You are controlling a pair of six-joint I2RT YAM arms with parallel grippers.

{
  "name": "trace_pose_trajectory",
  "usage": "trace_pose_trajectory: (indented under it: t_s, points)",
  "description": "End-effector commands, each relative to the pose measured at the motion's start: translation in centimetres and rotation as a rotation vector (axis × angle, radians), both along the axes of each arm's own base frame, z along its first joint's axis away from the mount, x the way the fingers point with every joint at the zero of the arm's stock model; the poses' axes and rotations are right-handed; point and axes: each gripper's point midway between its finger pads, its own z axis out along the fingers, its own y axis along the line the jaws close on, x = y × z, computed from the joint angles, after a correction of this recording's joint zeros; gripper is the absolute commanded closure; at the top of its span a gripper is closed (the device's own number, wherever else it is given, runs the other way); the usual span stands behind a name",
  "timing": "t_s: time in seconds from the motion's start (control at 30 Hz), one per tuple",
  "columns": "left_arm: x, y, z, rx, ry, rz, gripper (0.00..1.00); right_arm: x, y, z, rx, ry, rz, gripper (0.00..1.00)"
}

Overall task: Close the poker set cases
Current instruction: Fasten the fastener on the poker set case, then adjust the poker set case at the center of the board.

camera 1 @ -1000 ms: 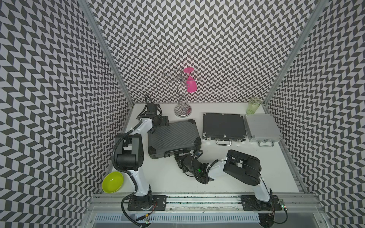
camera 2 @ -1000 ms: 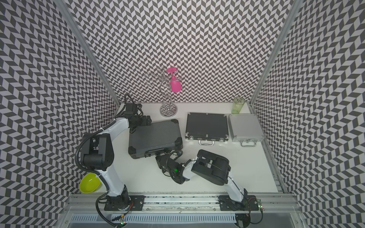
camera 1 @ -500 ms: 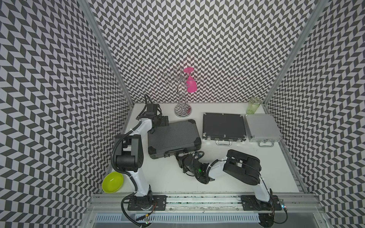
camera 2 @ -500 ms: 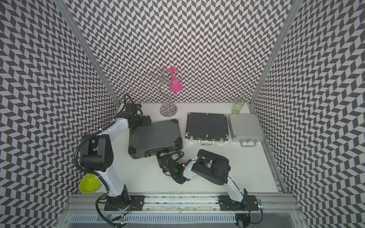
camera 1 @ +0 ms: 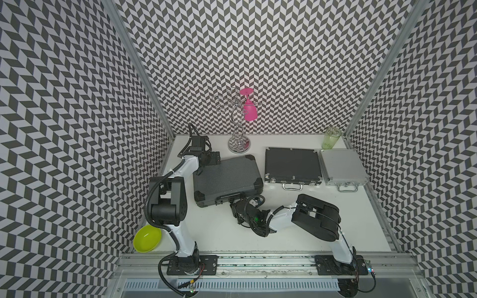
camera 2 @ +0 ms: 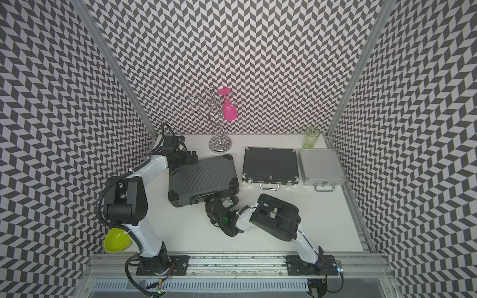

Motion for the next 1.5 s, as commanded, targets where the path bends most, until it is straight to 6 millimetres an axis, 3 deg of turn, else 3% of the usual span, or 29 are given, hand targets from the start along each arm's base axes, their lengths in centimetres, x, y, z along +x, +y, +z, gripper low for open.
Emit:
trace_pose_trajectory:
  t_s: [0.0, 0.23, 0.37, 0.63, 0.8, 0.93, 1.07, 1.27, 1.47]
  points:
    - [-4.1, -0.2, -3.4, -0.012, 0.190, 0.013, 0.11, 2.3, -7.7, -8.0, -0.194, 0.091, -0.210, 0.97]
    - [-3.6, 0.1, -3.2, -0.003, 0.186, 0.028, 0.10, 0.8, -8.1, -3.9, -0.187, 0.016, -0.103, 0.88]
    - [-2.9, 1.1, -1.9, 0.009, 0.159, 0.058, 0.09, -0.8, -8.6, -1.8, -0.199, -0.046, -0.020, 0.85]
    - [-1.5, 2.1, 3.6, 0.010, 0.044, 0.084, 0.01, -2.9, -10.6, 2.0, -0.330, -0.248, 0.224, 0.39]
    - [-2.3, 2.8, 6.3, -0.004, -0.009, 0.110, 0.01, -2.8, -11.1, 6.3, -0.492, -0.462, 0.386, 0.26]
    - [-4.3, 2.5, 7.2, -0.045, -0.037, 0.124, 0.01, -0.9, -12.3, 10.8, -0.708, -0.655, 0.419, 0.09]
    - [-6.7, 2.8, 7.2, -0.061, -0.035, 0.158, 0.01, 2.4, -13.4, 14.0, -0.882, -0.808, 0.510, 0.07]
    - [-10.1, 3.1, 5.9, -0.104, -0.004, 0.176, 0.01, 7.3, -14.7, 14.3, -0.976, -0.847, 0.686, 0.07]
    - [-12.1, 2.1, 4.4, -0.245, -0.002, 0.149, 0.01, 9.7, -12.3, 13.2, -0.952, -0.846, 0.867, 0.08]
